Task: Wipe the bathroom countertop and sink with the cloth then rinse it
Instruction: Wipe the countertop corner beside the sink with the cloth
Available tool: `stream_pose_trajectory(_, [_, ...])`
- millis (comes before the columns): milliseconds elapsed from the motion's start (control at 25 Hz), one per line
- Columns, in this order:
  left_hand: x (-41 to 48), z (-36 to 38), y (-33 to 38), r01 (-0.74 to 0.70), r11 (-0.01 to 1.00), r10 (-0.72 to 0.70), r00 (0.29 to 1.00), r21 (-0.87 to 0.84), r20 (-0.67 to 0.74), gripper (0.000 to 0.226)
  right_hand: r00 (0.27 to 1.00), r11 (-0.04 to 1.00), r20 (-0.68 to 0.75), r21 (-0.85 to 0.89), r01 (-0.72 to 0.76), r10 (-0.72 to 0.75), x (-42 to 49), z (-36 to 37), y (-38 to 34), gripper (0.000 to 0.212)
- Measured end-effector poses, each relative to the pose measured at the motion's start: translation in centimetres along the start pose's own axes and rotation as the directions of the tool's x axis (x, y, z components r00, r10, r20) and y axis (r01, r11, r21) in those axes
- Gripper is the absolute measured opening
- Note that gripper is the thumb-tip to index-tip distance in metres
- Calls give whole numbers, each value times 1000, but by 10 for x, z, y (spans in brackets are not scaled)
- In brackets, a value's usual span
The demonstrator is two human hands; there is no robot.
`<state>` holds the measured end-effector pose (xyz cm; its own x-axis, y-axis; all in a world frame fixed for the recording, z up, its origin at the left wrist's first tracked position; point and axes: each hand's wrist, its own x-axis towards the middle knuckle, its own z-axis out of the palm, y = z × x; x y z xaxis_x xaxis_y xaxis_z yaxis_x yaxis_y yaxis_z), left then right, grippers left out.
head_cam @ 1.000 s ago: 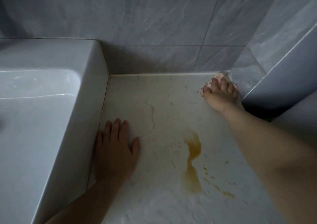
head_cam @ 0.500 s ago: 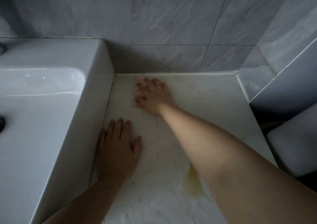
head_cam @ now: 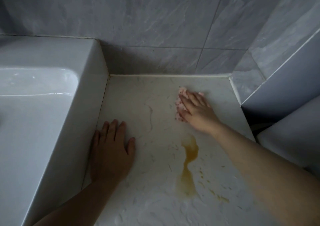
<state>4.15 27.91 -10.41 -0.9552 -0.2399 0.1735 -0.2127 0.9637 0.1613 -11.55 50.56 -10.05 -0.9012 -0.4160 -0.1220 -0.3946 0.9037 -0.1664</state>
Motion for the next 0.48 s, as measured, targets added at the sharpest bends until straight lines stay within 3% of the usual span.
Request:
stream_pose_trajectory(40, [0,1,0,4,1000,-4,1000,4,0,57,1000,1000,-6,-16,20,-21,0,-3,16,63])
stream_pose_trajectory(80, [0,1,0,5,1000,-5,1000,4,-3,57,998,998,-42,-23,-51,50,0,-7,34,67])
stream_pose_trajectory(200, [0,2,-1,2,1000,-2,1000,0,-9,57,917,911,-82,-104,-398,391,8,-22,70,62])
stream_pose_trajectory(320, [-1,2,-1,-1,1000,1,1000,-4,-16,57,930,905,-119,-213,-367,349,18,-34,62,58])
stream_pose_trajectory(400, [0,3,-2,-3,1000,3,1000,-3,-29,57,940,946,-205,-121,-302,274,20,-28,66,48])
stream_pose_trajectory(480, [-1,5,-2,8,1000,-8,1000,-7,-27,58,923,942,-207,-20,-336,325,28,-18,73,49])
